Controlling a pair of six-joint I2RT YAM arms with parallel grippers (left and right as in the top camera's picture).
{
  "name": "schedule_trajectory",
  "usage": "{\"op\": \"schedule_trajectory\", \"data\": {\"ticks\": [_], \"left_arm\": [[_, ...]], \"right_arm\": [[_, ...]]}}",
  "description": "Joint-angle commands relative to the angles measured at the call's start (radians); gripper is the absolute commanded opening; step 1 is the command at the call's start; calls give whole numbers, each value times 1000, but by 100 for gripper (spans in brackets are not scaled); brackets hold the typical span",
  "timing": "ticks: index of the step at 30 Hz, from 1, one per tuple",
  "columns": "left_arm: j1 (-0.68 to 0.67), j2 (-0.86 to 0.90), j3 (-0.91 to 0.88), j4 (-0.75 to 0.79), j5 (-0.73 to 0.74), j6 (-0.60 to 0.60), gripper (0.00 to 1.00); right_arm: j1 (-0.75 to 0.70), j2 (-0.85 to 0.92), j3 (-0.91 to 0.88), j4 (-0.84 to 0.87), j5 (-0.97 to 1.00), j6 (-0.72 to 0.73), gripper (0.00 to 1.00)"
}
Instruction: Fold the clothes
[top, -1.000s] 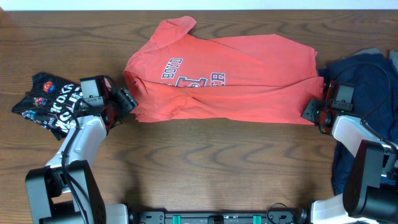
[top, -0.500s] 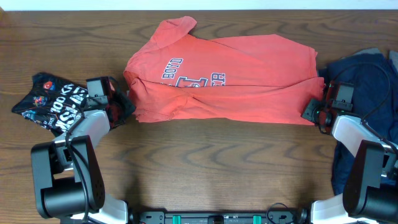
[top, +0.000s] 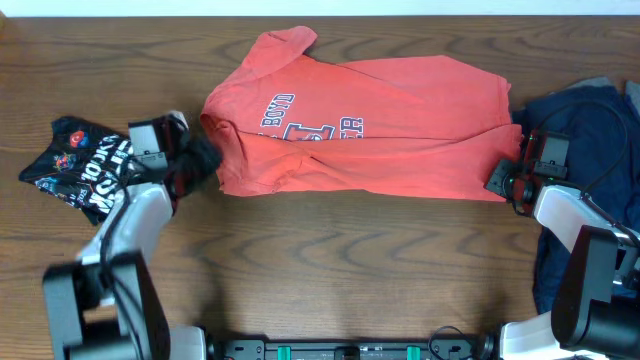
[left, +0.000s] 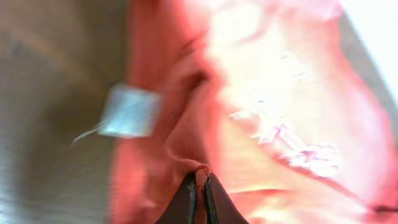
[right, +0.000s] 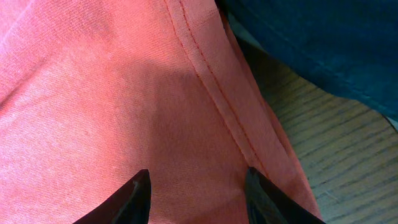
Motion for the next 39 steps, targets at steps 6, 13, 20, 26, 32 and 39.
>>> {"op": "schedule_trajectory", "data": {"ticks": [6,13,20,26,32,39], "left_arm": [[-95,-44,6,56,33,-77,6],[-192,16,6,71,-73,-47,27],[-92,-19,18,43,-73,44,70],[10,-27,16,7,-73,43,70],[12,24,2,-40,-81,40,68],[10,136,1,-31,-78,5,52]], "right_arm": [[13,14,-14,-21,37,-4,47],[13,14,-14,-21,37,-4,47],[13,14,-14,-21,37,-4,48],[13,14,-14,-25,37,-4,47],[13,14,-14,-25,37,-4,47],[13,14,-14,-30,37,-4,47]]}}
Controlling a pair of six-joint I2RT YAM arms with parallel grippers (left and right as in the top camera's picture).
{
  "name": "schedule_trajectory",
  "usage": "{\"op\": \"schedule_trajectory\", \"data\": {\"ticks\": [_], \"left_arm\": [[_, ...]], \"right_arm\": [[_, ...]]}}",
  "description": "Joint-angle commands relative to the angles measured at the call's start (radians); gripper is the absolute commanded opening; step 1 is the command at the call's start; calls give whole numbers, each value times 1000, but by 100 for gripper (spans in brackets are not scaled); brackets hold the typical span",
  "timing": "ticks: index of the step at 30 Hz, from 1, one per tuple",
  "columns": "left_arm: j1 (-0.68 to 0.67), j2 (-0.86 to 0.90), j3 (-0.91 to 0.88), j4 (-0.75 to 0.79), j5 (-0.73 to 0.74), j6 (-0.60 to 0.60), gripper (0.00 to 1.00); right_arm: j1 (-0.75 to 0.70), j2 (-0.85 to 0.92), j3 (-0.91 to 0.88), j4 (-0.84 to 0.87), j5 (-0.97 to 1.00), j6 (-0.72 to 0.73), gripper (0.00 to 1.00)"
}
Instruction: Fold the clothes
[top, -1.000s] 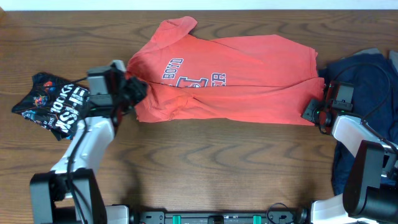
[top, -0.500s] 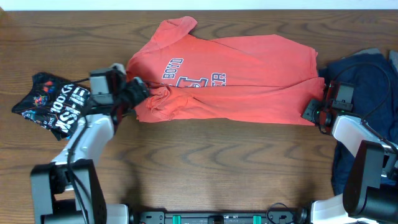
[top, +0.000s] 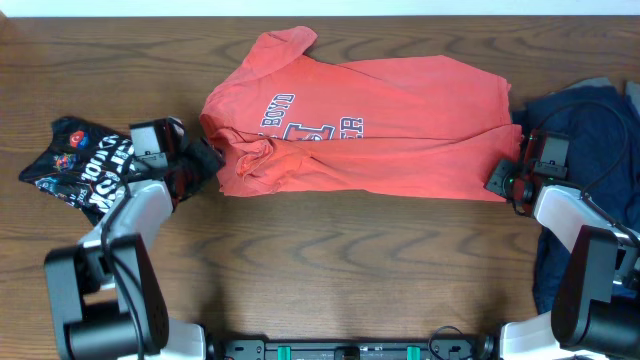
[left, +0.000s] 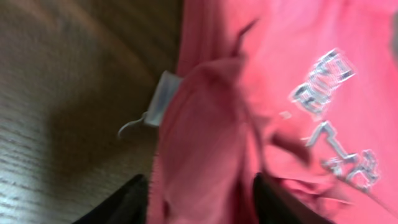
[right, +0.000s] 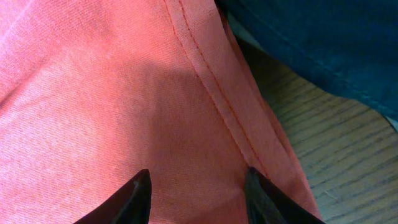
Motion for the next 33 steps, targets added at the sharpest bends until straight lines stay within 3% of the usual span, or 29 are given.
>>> {"op": "schedule_trajectory", "data": {"ticks": [1,5,12,15,18,22,25,28,31,33], "left_arm": [[-3,57,0,12,1,-4,51],[-3,77,0,38,32,-3,50],[-3,77,0,130,113,-3,37],[-3,77,0,132,113,-3,26],[-3,77,0,123,119,-3,6],[-26,77,1,167,316,-13,6],[-76,76,1,183,372,-59,6],[-151,77,0,166,352,-45,6],[-222,77,0,98,218,-41,9],[-252,77,0,45,146,-41,26]], "right_arm": [[13,14,-14,-27,36,-4,47],[13,14,-15,-27,36,-4,47],[13,14,-15,-28,36,-4,47],[13,14,-15,-27,36,-4,47],[13,14,-15,-27,36,-4,47],[13,14,-15,-27,36,-4,47],[13,14,-15,-27,36,-4,47],[13,14,-15,-27,36,-3,47],[13,14,-15,-28,36,-3,47],[13,14,-15,-30,36,-4,47]]}}
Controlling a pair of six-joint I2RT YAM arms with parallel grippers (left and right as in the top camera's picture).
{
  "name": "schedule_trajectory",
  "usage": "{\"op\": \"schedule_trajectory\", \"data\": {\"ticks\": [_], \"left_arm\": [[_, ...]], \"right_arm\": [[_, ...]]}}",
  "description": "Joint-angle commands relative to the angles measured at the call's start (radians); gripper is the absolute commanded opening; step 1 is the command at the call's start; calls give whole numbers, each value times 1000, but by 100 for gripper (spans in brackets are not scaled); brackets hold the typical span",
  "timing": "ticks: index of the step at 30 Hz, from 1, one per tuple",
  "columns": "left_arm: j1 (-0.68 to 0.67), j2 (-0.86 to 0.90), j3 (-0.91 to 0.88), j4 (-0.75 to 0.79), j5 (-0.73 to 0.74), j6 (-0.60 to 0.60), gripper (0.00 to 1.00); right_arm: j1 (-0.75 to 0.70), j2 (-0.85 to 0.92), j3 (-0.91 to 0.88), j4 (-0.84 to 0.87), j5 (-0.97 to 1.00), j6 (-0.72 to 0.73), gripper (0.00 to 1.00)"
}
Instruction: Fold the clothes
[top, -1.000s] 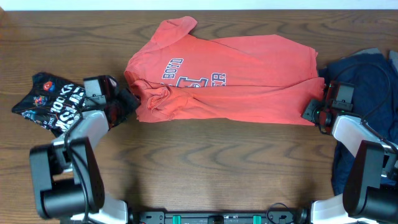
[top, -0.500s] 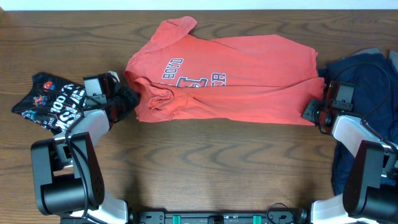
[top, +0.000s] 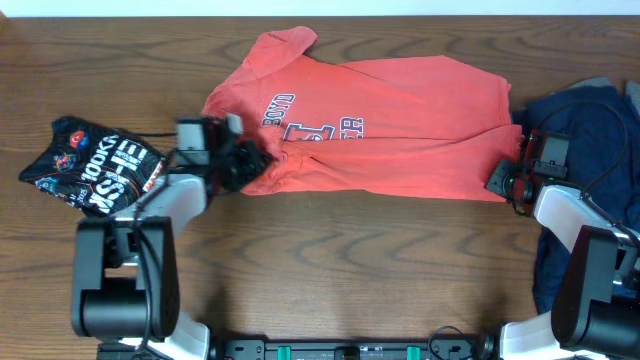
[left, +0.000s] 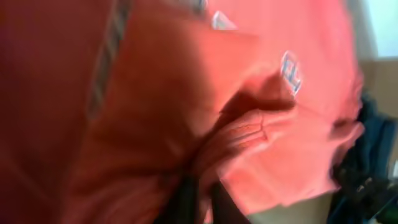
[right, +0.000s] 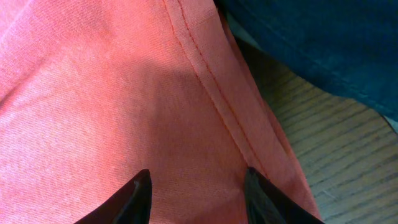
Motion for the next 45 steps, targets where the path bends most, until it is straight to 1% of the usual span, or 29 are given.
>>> {"op": "schedule_trajectory", "data": {"ticks": [1,3,7,11,13,15,17,22,29,33,36,37,40,43,45], "left_arm": [[-42,7,0,-59,-129,-8,30],[-44,7,0,-82,-133,-8,37],[-12,-35,11,-82,-132,-8,38],[32,-139,38,-75,-138,22,40],[50,-187,43,-74,-174,22,42],[58,-228,43,-75,-219,23,42],[58,-245,43,-76,-238,58,42],[58,-225,42,-109,-288,83,43],[58,-141,42,-195,-290,147,43],[57,-78,42,-224,-285,150,43],[55,-50,42,-248,-265,150,41],[55,-48,42,-260,-258,150,38],[55,-50,42,-275,-256,150,34],[56,-51,42,-267,-256,150,28],[56,-51,42,-257,-256,150,21]], "right_arm": [[13,14,-15,-28,32,-4,47],[13,14,-15,-28,32,-4,47],[13,14,-15,-27,32,-4,47],[13,14,-15,-28,32,-4,47],[13,14,-15,-27,32,-4,47],[13,14,-15,-27,32,-4,47],[13,14,-15,-27,32,-4,47],[13,14,-15,-27,32,-4,47],[13,14,-15,-27,32,-3,47],[13,14,-15,-27,32,-3,47],[13,14,-15,-27,32,-4,47],[13,14,-15,-27,32,-4,47],[13,14,-15,-27,32,-4,48],[13,14,-15,-27,32,-4,47],[13,14,-15,-28,32,-4,47]]}}
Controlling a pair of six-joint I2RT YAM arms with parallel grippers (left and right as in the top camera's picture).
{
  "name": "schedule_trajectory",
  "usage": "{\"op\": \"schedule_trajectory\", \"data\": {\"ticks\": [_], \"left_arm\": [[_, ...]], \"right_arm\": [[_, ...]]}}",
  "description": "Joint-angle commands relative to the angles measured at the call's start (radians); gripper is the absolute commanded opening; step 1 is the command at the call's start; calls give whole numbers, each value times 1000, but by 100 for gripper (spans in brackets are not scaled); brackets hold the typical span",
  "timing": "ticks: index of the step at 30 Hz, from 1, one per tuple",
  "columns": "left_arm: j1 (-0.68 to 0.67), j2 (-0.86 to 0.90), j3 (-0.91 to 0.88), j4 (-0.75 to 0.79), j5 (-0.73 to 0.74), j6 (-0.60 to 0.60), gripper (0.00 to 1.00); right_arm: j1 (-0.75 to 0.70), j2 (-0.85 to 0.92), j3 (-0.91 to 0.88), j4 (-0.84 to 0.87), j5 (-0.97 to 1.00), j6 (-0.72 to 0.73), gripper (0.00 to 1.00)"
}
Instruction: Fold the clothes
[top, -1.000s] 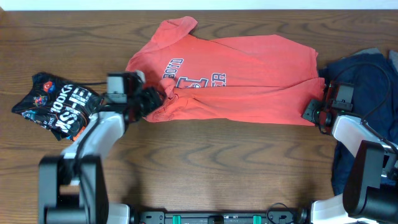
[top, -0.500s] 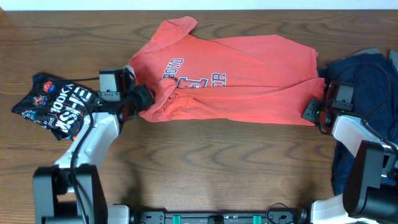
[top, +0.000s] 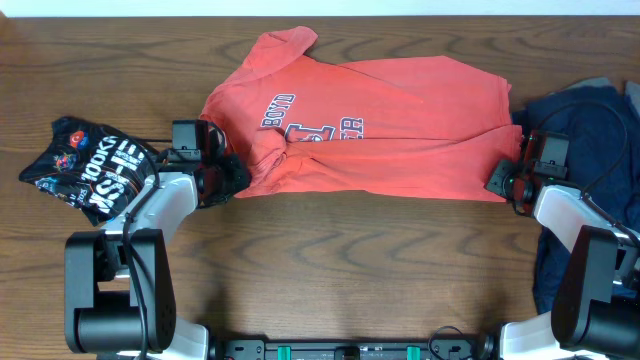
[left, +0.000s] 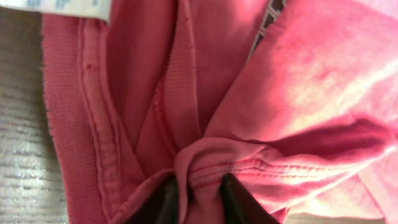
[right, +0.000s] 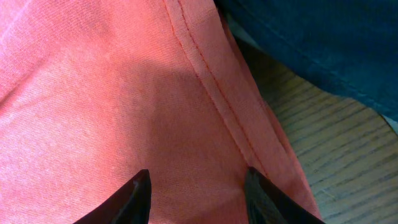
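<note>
A red T-shirt (top: 380, 130) with printed letters lies spread across the far middle of the table, its lower left corner bunched. My left gripper (top: 222, 176) sits at that corner; in the left wrist view my left gripper (left: 199, 194) is shut on a ridge of the red shirt's seamed fabric (left: 217, 165). My right gripper (top: 505, 184) rests at the shirt's lower right corner. In the right wrist view my right gripper (right: 196, 198) is open, its fingers spread over the flat red cloth (right: 124, 93) beside the stitched hem (right: 217, 106).
A black printed garment (top: 95, 170) lies at the left, behind the left arm. A navy garment (top: 590, 130) is heaped at the right edge, and the navy garment (right: 311, 43) touches the shirt's hem. Bare wood (top: 350, 270) fills the front half.
My left gripper, still shut on red fabric, has shifted left, from over the shirt's lower left part to its corner. The bunched cloth came with it. The right gripper has not moved.
The left gripper was first shut on the shirt's left edge. Then it stood open beside a fresh crease there. Then it was shut on fabric further right, and now it holds that fold back near the corner. The right gripper stayed open on the right hem throughout.
</note>
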Motion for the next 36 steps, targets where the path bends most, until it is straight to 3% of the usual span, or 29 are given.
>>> {"op": "schedule_trajectory", "data": {"ticks": [1,6,11,19,25,36], "left_arm": [[-2,3,6,10,6,15,14],[-1,-4,7,24,6,15,6],[8,-41,7,32,-1,15,6],[68,-135,6,-39,-190,11,6],[106,-134,6,-112,-312,-97,6],[149,-134,6,-145,-316,-124,7]], "right_arm": [[13,14,-16,-27,29,-3,47],[13,14,-16,-26,30,-3,48],[13,14,-16,-26,30,-3,48],[13,14,-16,-26,30,-3,48],[13,14,-16,-26,30,-3,48],[13,14,-16,-27,34,-3,48]]}}
